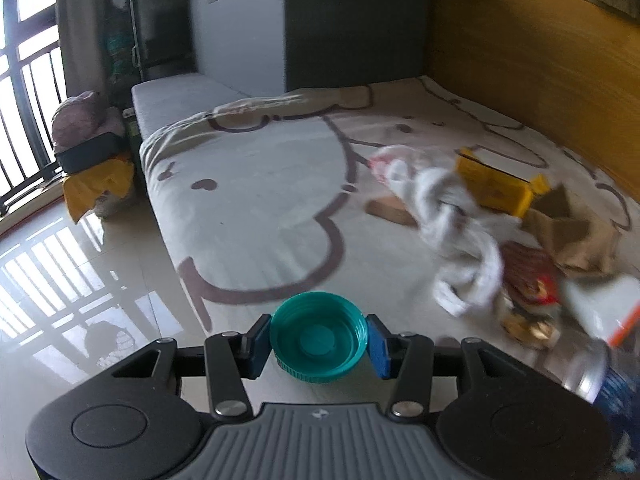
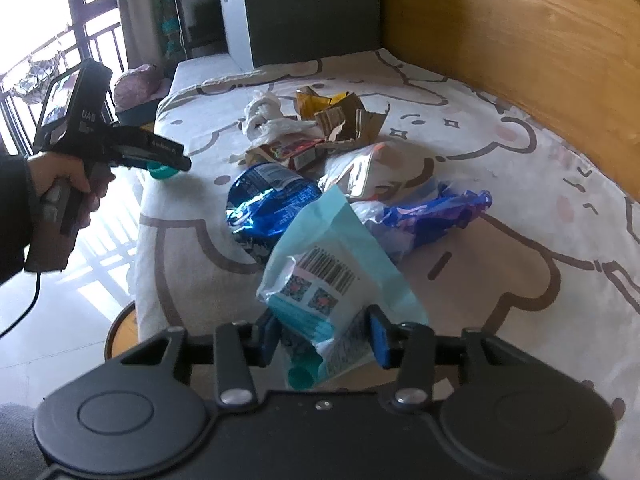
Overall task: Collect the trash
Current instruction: 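Carry the teal cap and light-blue bag with both tools toward the yellow bin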
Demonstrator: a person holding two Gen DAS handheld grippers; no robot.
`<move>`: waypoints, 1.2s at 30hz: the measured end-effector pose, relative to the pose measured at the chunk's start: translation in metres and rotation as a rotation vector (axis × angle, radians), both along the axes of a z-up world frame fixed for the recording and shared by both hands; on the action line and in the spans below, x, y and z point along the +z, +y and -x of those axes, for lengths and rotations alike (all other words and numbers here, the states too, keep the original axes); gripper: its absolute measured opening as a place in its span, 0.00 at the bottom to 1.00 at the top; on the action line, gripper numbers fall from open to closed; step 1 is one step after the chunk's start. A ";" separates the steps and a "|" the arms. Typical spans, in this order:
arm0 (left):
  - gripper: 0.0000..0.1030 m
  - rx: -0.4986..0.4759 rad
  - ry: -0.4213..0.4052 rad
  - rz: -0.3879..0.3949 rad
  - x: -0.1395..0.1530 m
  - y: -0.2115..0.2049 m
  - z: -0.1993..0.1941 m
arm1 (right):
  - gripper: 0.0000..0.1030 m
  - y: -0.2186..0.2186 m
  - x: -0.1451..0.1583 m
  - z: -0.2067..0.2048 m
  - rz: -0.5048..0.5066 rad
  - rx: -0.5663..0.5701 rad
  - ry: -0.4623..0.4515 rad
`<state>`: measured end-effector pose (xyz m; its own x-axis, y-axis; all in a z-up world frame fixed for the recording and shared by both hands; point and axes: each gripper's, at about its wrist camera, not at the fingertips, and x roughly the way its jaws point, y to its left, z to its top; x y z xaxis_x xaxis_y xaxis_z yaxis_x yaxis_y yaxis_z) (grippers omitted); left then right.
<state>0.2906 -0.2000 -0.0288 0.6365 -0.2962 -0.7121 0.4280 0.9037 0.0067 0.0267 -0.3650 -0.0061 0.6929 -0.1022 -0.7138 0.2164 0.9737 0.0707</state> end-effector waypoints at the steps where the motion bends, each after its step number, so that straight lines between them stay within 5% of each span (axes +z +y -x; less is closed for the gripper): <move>1: 0.48 -0.003 0.001 0.000 0.002 -0.001 0.003 | 0.44 0.000 0.002 0.002 0.002 -0.002 -0.004; 21: 0.48 -0.006 -0.046 0.087 0.065 0.044 0.113 | 0.44 -0.006 0.038 0.044 0.000 -0.090 -0.088; 36: 0.48 -0.020 -0.064 0.125 0.089 0.078 0.193 | 0.44 0.023 0.053 0.043 0.023 -0.040 -0.135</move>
<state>0.0973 -0.1223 0.0597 0.6727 -0.3935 -0.6266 0.4486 0.8904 -0.0775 -0.0167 -0.3419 0.0469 0.7778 -0.1470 -0.6111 0.2455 0.9661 0.0801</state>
